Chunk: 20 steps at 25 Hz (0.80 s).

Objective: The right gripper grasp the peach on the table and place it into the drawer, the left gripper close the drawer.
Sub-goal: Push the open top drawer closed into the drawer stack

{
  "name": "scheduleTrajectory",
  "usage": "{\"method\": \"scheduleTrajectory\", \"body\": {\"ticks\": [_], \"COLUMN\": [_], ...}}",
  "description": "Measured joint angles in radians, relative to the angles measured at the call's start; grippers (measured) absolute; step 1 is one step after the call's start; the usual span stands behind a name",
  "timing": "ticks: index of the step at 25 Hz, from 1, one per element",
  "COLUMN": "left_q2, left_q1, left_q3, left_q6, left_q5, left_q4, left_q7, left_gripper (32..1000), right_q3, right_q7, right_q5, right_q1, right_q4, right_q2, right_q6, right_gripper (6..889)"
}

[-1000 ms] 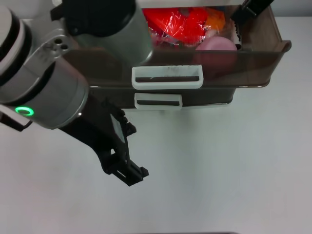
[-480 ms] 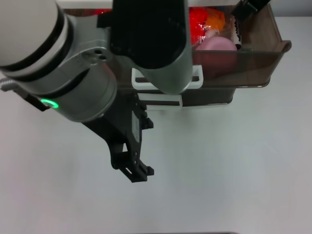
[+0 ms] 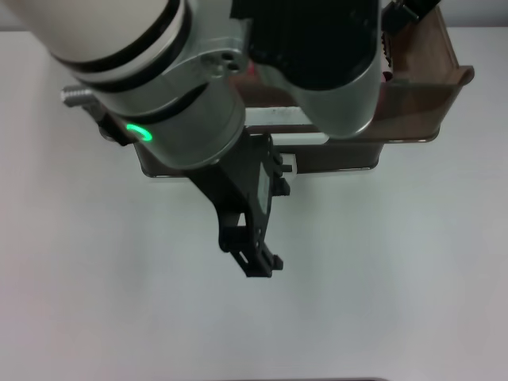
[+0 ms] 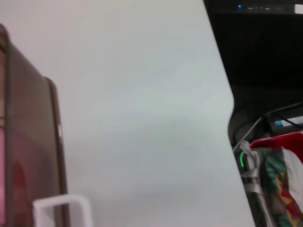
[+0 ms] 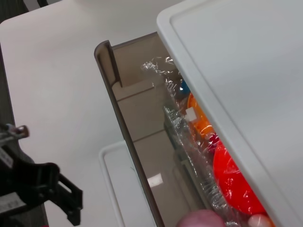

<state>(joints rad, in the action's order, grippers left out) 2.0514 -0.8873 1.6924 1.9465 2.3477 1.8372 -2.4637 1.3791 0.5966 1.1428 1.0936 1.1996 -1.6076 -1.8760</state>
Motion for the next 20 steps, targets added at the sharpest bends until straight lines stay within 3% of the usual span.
{"method": "scheduleTrajectory", "body": {"ticks": [9,16,20], "left_q2": [-0.0003,0.0001,0.0006], "left_q1": [-0.019,-0.048,-0.052], "left_q3": [0.0,-0.001,-0.002], "left_q6": [-0.041,-0.064,-0.066], "left_q5": [0.033,0.045,0.051], "left_q4": [-0.049,-0.127,-0.133], "left_q7": [0.015,0.039,0.043], "left_gripper": [850,851,851], "right_q3": [0.004,0.004,0.005], "right_q7": [0.0,0.0,0.0], "right_q5": [-0.006,-0.008,-0.007], "right_q1": [0.0,0.0,0.001], "right_q4": [0.0,0.0,0.0], "right_q2": [0.0,0.0,0.0], "right_q6": [0.0,0.0,0.0], "right_gripper": [733,733,733]}}
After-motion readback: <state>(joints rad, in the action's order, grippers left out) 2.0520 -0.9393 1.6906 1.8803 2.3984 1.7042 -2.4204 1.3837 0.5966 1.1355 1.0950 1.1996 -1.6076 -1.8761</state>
